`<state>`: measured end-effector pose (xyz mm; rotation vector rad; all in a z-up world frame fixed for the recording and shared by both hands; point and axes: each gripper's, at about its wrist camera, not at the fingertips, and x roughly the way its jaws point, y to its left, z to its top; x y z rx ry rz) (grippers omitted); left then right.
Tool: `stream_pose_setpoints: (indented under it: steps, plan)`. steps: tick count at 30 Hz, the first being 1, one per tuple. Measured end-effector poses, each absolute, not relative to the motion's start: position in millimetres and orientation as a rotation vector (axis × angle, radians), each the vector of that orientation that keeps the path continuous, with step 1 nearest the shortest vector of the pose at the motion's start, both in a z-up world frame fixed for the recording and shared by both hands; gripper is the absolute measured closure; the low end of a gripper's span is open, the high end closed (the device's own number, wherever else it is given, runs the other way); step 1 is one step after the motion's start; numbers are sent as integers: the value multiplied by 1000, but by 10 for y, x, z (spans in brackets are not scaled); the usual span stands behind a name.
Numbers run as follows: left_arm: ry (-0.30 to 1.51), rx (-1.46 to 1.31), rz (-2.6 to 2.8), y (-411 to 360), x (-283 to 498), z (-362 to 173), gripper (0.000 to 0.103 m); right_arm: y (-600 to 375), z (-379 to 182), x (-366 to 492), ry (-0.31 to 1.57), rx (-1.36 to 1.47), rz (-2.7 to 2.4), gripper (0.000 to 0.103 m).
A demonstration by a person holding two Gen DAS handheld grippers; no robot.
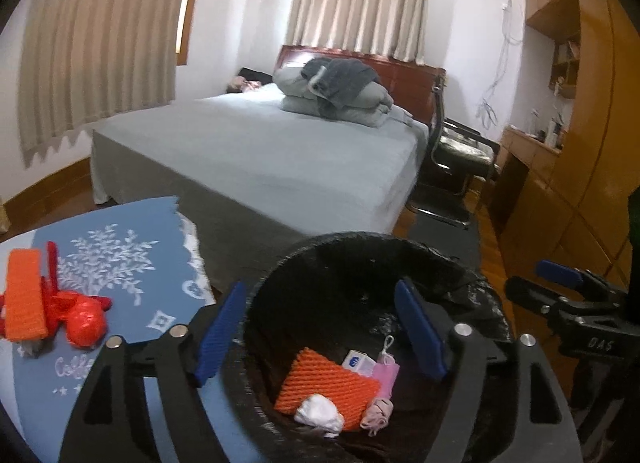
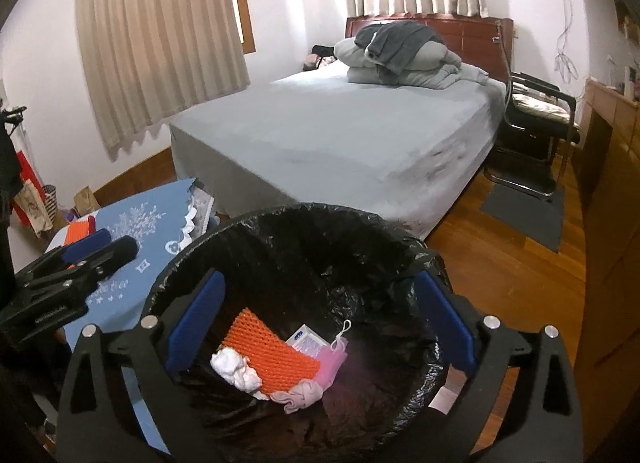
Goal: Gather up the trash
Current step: 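Move both open tools from the bin back over the table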
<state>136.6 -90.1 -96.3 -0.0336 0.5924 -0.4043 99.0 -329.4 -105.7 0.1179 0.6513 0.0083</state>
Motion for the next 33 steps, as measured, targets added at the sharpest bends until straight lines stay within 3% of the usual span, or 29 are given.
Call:
stream_pose_setpoints:
  steps: [9,33]
  plan:
    - [547,-37,-249,-343,1213,-841,14,-3085,-966,971,625,97,52,7]
    - [563,-60,151,1372,887,-1103,13,-1291,-1085,1561,657,12,351,7]
